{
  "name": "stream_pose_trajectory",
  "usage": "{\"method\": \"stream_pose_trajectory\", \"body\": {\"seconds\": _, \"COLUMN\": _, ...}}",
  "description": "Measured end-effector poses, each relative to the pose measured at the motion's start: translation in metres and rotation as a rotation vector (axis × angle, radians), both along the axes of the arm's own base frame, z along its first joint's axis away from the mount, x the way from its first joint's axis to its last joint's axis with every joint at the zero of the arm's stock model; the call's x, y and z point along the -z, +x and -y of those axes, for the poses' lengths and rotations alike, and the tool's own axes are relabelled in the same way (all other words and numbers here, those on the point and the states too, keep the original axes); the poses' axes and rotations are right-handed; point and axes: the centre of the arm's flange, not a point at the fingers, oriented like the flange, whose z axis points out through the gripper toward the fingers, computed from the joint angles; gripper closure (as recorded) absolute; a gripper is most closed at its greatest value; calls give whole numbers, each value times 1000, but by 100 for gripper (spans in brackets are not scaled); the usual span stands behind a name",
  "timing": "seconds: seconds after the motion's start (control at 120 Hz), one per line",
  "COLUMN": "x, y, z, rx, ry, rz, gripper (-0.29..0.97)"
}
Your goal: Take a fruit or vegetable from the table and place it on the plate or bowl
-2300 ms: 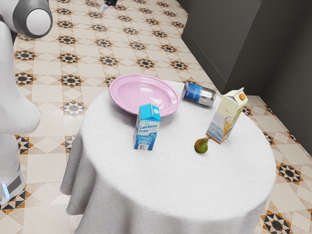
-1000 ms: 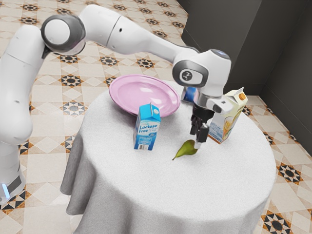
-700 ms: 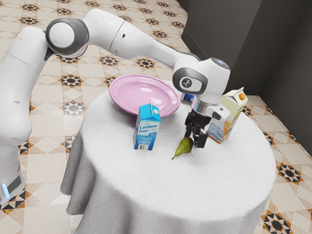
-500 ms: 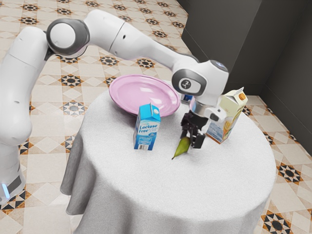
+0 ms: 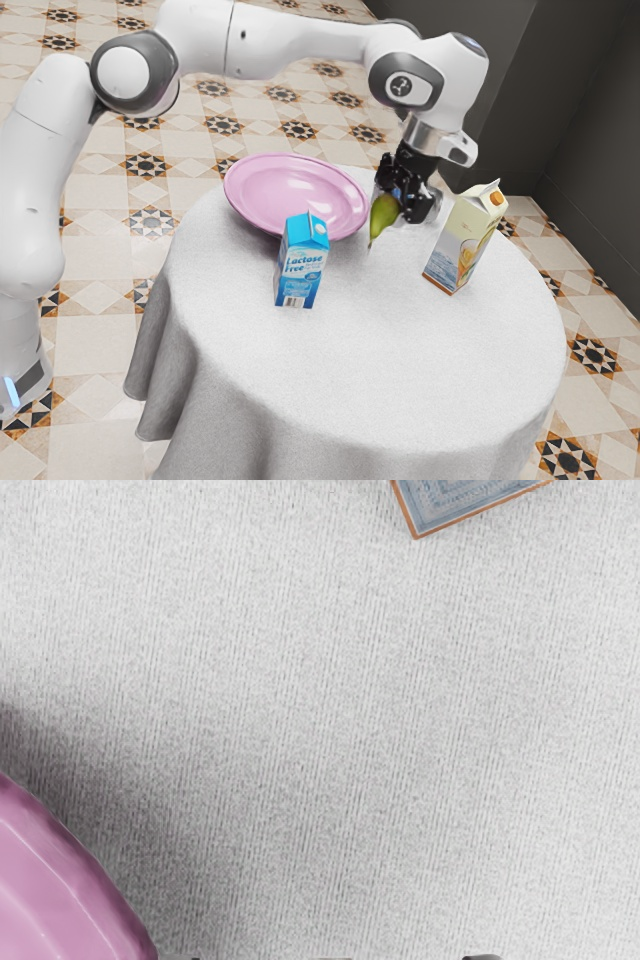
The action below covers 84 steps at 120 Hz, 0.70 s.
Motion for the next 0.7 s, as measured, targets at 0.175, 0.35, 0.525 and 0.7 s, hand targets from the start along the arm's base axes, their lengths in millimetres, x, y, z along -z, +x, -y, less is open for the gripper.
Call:
{"method": "stream_pose_trajectory", "body": {"seconds": 0.175, "x": -25, "y": 4, "z": -81, "rx": -134, "ry": 164, "rz": 70, "gripper": 40}}
{"method": "stream_pose_trajectory", "body": {"seconds": 0.35, "x": -6, "y": -4, "z": -181, "rx": -255, "ry": 176, "rz": 49, "gripper": 41}}
{"method": "stream_pose_trajectory", "body": {"seconds": 0.525, "x": 63, "y": 6, "z": -218, "rx": -252, "ry": 94, "rz": -8, "gripper": 48}}
{"method": "stream_pose_trajectory", "body": {"seconds": 0.7, "x": 68, "y": 5, "z": -216, "rx": -231, "ry": 115, "rz": -21, "gripper": -1}}
